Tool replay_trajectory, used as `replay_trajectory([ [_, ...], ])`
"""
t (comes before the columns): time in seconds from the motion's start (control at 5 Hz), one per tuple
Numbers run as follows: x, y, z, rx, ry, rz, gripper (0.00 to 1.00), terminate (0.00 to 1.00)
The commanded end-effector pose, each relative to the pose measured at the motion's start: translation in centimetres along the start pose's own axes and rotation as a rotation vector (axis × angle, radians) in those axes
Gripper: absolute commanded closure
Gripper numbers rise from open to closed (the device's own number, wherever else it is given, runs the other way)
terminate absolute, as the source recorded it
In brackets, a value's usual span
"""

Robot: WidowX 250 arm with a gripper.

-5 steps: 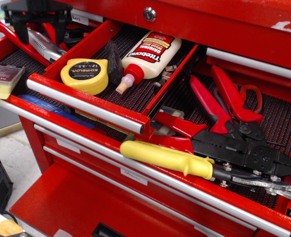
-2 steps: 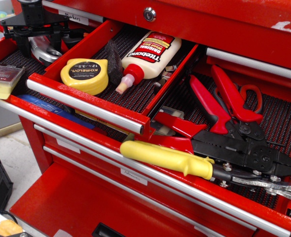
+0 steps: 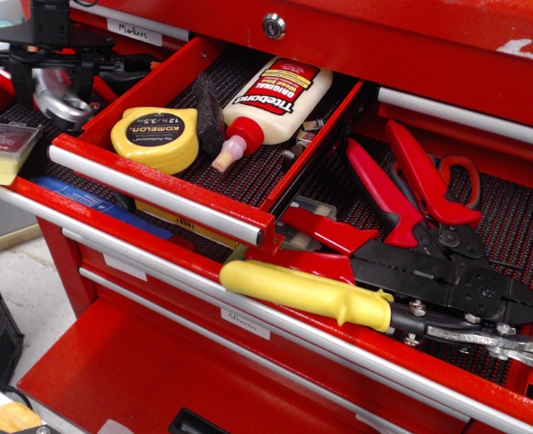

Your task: Pick up box cutter and put into drawer

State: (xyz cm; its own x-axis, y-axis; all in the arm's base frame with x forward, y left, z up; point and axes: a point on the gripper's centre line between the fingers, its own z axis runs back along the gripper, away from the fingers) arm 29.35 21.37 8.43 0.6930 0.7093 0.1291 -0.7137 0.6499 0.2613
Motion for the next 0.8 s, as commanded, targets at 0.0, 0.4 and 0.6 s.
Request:
replay_trajectory([
  [0.0, -1.5, 1.3, 9.7, 0.125, -0.157, 0.099, 1.0, 0.0],
  [0.4, -8.2, -2.2, 13.4, 0.079, -0.184, -0.034, 1.0, 0.0],
  [0.6, -10.9, -3.5, 13.5, -0.071, -0.311, -0.229, 1.0, 0.0],
])
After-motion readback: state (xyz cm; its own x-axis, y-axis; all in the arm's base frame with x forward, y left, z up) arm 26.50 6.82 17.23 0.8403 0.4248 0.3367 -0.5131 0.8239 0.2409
